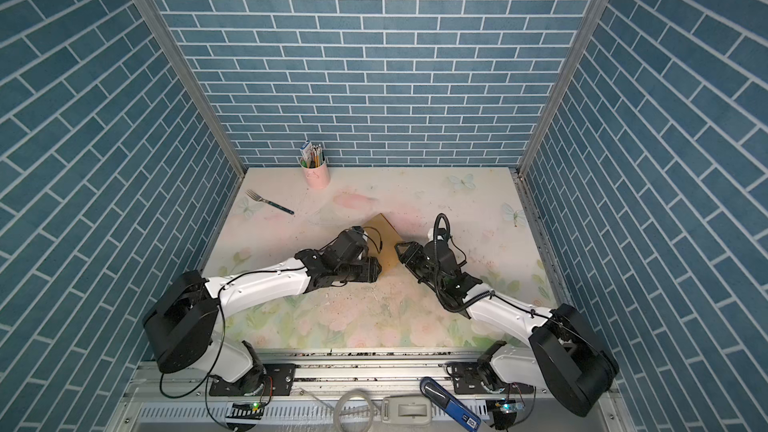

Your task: Fold the paper box

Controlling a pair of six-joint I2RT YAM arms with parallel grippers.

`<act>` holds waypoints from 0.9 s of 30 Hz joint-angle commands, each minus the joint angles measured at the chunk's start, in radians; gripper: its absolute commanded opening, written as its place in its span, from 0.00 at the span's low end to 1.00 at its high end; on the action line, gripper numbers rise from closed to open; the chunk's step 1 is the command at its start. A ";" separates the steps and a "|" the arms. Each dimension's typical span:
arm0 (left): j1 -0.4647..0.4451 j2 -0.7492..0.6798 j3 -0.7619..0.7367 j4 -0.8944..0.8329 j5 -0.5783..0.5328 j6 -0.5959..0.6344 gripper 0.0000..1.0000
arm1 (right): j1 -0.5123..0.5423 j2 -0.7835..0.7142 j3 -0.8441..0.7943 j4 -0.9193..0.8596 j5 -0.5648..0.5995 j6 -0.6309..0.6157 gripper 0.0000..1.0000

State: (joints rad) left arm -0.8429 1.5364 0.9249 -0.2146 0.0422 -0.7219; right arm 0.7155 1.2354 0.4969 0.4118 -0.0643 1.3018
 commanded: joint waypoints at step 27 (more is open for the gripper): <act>0.003 -0.108 -0.025 -0.078 -0.103 0.007 0.79 | 0.022 -0.013 0.023 0.020 0.057 0.001 0.55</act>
State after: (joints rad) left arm -0.8429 1.4361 0.9154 -0.2588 -0.0338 -0.7235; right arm 0.7334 1.2510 0.4870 0.4450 -0.0139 1.3045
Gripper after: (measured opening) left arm 0.793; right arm 0.552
